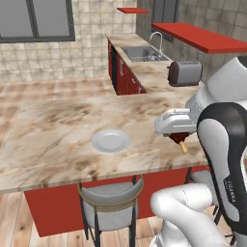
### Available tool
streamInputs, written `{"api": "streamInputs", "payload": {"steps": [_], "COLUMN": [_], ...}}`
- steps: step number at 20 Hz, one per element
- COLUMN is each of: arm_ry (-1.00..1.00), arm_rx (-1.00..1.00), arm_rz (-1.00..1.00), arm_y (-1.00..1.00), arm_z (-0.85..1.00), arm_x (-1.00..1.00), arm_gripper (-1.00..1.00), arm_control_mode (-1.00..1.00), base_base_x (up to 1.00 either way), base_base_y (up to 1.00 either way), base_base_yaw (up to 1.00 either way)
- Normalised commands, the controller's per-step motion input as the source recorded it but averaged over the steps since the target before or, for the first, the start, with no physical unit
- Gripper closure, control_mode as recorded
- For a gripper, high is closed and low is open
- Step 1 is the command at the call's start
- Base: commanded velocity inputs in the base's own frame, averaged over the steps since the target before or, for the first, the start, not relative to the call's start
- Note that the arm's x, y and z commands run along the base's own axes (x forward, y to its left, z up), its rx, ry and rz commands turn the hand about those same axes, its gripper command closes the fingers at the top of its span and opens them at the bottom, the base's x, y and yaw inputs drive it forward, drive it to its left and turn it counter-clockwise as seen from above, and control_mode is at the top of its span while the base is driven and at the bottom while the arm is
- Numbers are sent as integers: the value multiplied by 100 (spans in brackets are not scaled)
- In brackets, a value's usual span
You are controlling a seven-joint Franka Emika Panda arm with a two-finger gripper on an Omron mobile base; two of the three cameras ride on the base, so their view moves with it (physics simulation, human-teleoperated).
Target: Transport the steak and avocado to the fridge. Place the steak on the rack containing meat and place the avocado on the rack containing the vegetable, ensuring meats and vegetables are on different racks.
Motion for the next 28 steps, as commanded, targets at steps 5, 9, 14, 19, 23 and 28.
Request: {"api": "streamInputs", "payload": {"steps": [5, 9, 14, 19, 23, 28], "arm_ry": [0, 0, 0, 0, 0, 0], "arm_rx": [0, 0, 0, 0, 0, 0], "arm_rz": [0, 0, 0, 0, 0, 0], "arm_y": [-11, 0, 0, 0, 0, 0], "arm_z": [38, 0, 0, 0, 0, 0], "arm_x": [-42, 0, 0, 0, 0, 0], "arm_gripper": [100, 100, 100, 100, 100, 100], "arm_control_mode": [100, 100, 100, 100, 100, 100], "base_base_x": [-11, -87, -97, -61, -34, 27], "base_base_y": [0, 15, 93, 100, 100, 100], "base_base_yaw": [0, 0, 0, 0, 0, 0]}}
